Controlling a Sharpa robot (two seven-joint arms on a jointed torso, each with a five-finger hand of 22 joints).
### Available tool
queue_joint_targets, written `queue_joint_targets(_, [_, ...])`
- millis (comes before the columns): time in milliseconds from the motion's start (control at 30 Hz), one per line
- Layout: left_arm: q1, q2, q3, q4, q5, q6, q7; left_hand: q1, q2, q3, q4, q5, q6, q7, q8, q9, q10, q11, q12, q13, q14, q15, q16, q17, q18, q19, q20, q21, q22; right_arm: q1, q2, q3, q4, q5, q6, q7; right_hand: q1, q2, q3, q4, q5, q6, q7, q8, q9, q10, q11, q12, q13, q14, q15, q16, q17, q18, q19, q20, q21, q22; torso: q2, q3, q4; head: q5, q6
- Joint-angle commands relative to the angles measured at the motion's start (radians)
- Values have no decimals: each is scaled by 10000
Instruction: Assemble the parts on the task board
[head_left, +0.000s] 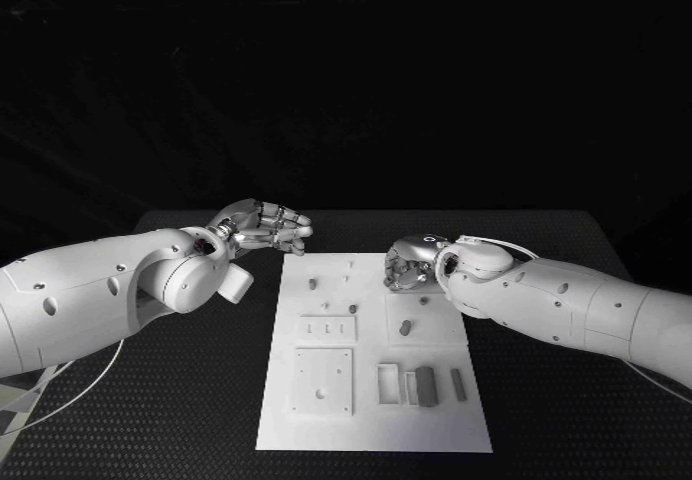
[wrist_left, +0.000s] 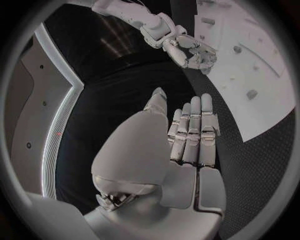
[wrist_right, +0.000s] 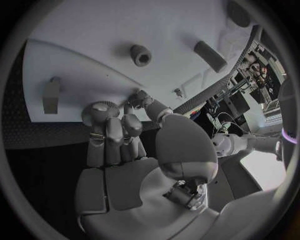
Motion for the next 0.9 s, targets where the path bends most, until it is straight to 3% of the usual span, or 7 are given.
queue_joint_targets(33, [5, -2, 6, 10, 122, 251, 26, -78, 5, -67, 1, 1, 39, 343, -44, -15, -83, 66, -82, -25, -94, 80, -109, 5, -6, -155, -23, -97, -36, -111, 12, -69, -2, 25, 472, 2, 1, 146, 50, -6, -10, 121, 2, 67, 17, 69, -3, 56, 23, 166, -93, 77, 20, 129, -14, -78, 56, 228, 8, -1, 2, 2, 23])
queue_joint_targets(500, [6, 5, 6, -16, 149, 261, -21, -75, 18, -60, 0, 0, 55, 368, -50, -24, -85, 79, -136, -46, -254, 159, -294, -29, -49, -292, 27, -228, -101, -108, -60, -50, 218, -64, 56, -186, -169, 275, -36, 16, -11, 256, -45, 89, 59, 221, -48, 96, 78, 356, -135, 160, 162, 129, 27, -105, 150, 217, 22, -1, 17, 7, 97])
queue_joint_targets(633, [6, 11, 6, -45, 149, 233, -10, -74, 17, -59, -1, 0, 57, 372, -50, -24, -82, 78, -136, -46, -255, 161, -300, -29, -48, -294, 28, -232, -103, -105, -66, 8, 319, -85, -110, -283, -248, 322, -52, 32, -11, 270, -52, 80, 65, 241, -57, 77, 62, 380, -145, 171, 158, 129, 43, -112, 168, 210, 25, -4, 8, 1, 120])
queue_joint_targets(900, [6, 12, 6, -67, 149, 185, -128, -49, 35, -46, -4, 1, 40, 405, -65, -32, -69, 74, -144, -49, -248, 163, -324, -27, -43, -290, 32, -246, -112, -79, -59, 150, 529, -134, -1151, -592, -358, 369, -66, 38, -10, 294, -68, 66, 76, 315, -73, 83, 79, 486, -163, 202, 223, 129, 88, -134, 201, 200, 31, -2, -10, 34, 141])
